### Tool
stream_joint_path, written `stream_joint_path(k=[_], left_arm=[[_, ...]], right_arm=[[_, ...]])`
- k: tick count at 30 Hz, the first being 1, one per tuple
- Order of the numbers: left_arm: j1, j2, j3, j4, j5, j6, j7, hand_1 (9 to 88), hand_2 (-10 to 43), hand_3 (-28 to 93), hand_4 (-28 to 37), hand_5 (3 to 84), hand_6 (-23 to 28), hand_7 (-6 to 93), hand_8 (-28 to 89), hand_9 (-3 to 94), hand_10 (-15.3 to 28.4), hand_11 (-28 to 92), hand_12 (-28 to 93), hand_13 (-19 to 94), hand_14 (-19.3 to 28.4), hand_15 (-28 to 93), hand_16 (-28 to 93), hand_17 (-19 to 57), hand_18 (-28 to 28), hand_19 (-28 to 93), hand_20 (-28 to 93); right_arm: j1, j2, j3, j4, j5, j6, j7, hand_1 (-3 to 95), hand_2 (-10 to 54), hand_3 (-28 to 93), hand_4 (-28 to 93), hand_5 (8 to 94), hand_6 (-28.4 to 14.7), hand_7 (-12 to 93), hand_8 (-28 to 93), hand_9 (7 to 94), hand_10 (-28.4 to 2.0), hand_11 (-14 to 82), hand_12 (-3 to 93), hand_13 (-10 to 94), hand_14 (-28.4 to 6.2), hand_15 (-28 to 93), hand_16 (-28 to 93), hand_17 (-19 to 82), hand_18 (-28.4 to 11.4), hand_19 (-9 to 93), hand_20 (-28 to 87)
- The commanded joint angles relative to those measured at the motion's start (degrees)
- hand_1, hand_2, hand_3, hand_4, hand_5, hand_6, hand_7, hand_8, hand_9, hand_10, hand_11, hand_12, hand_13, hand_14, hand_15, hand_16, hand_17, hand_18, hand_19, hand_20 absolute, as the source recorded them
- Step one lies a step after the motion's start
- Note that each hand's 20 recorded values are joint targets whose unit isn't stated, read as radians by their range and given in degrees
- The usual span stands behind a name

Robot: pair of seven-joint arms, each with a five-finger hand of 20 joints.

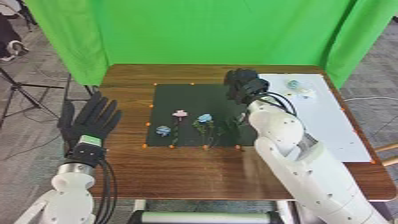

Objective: Arrange flowers

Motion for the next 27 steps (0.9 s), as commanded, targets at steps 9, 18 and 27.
stream_joint_path(k=[9, 18, 27], left_arm=[[0.8, -0.52, -0.95, -0.29, 1.43, -0.78, -0.31, 22.6, 16.6, 71, -28.3, 40.1, 7.2, 15.1, -9, 33.1, 13.4, 21, 10, 25, 14.4, 39, -8, -3.9, 13.6, 35, 11], [1.2, -0.56, -0.91, -0.53, 1.05, -0.71, 0.29, 25.4, 13.7, 71, -28.3, 40.0, 7.3, 15.3, -9, 33.0, 13.3, 22, 10, 25, 14.4, 40, -8, -3.9, 13.5, 35, 10], [0.9, -1.27, -0.62, -0.35, 1.56, -1.00, -0.61, 25.5, 14.0, 71, -28.3, 40.1, 7.3, 15.4, -10, 33.5, 13.4, 22, 10, 26, 14.4, 40, -9, -4.0, 13.5, 35, 10]], right_arm=[[5.4, 8.4, 6.5, 10.3, 4.7, -12.2, 8.2, 47.0, -9.5, 83, -28, 49.2, -4.7, 17, -13, 46.6, -14.5, 10.4, 12.9, 43, -14.2, 48, 16, 29, -21.8, 80, 34], [7.1, 8.0, 4.6, 16.2, 4.6, -11.8, 8.1, 49.2, -9.5, 82, -28, 44.7, -5.9, 15, -12, 42.2, -14.2, 10.0, 12.5, 42, -14.7, 47, 14, 28, -22.1, 80, 33], [6.5, 6.9, 4.6, 21.1, 4.7, -12.8, 5.8, 52.0, -9.5, 81, -28, 42.6, -5.0, 15, -12, 42.0, -10.3, 12.2, 11.0, 44, -12.9, 47, 13, 29, -21.6, 80, 32]])
